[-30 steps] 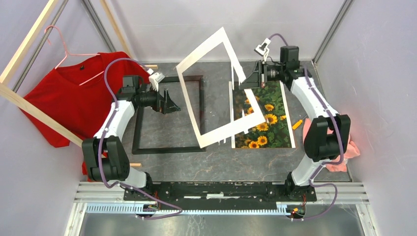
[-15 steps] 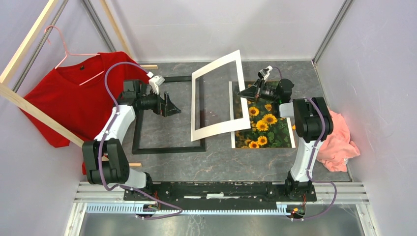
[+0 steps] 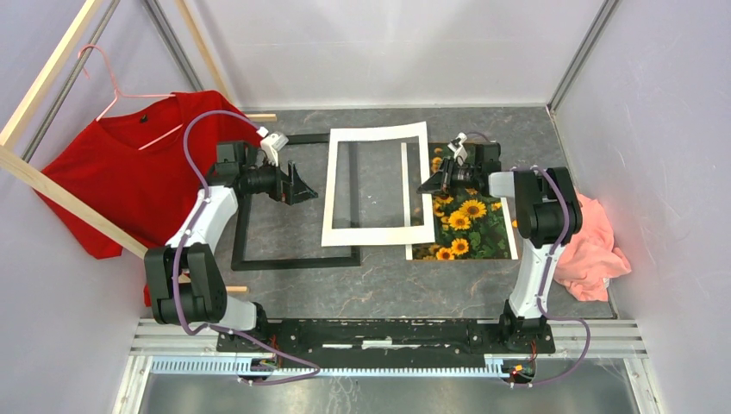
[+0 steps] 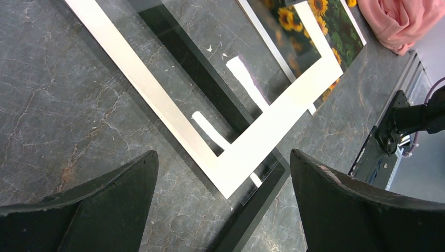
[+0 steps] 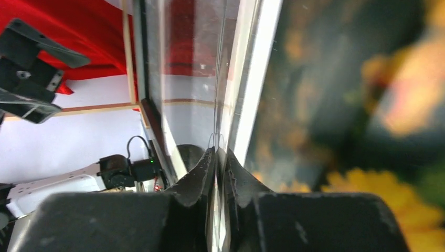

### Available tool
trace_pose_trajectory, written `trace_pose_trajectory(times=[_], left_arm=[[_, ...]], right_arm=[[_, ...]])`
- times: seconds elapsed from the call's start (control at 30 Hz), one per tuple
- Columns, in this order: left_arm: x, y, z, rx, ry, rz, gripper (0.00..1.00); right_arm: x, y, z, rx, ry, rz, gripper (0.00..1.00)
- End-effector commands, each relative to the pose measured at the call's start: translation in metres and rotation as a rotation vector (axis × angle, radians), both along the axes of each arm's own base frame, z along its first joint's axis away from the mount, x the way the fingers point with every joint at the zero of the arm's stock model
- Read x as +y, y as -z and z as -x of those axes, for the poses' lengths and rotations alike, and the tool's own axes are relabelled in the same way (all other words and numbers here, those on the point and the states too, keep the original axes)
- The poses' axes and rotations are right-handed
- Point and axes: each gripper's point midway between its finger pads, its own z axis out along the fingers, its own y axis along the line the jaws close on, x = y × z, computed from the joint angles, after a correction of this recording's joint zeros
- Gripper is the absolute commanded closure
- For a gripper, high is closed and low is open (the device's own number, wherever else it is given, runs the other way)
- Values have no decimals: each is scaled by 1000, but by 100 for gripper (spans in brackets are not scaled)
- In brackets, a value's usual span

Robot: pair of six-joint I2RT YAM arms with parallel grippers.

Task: Take the photo out of the frame
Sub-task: Place the photo frame item at the center of the board.

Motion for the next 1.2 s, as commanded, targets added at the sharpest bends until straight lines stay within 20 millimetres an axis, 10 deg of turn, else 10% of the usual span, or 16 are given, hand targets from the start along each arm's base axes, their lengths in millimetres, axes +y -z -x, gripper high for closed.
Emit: trace_pose_trajectory(times=[0.0,0.63,0.73,1.17], left_arm=[[-1,-17,-2,-58,-5,24,0],[2,-13,-1,-49,-18,32,0],[3,-15,-1,-54,-21,33,0],[8,-18,-1,-58,-33,41,0]], right_arm=[[-6,17,-3,-29,-30,87,85],[74,1,-3,-145,-195,135,28],[92,-1,-4,-160,-217,139,2],[161,8,-1,-183,-263,191,2]])
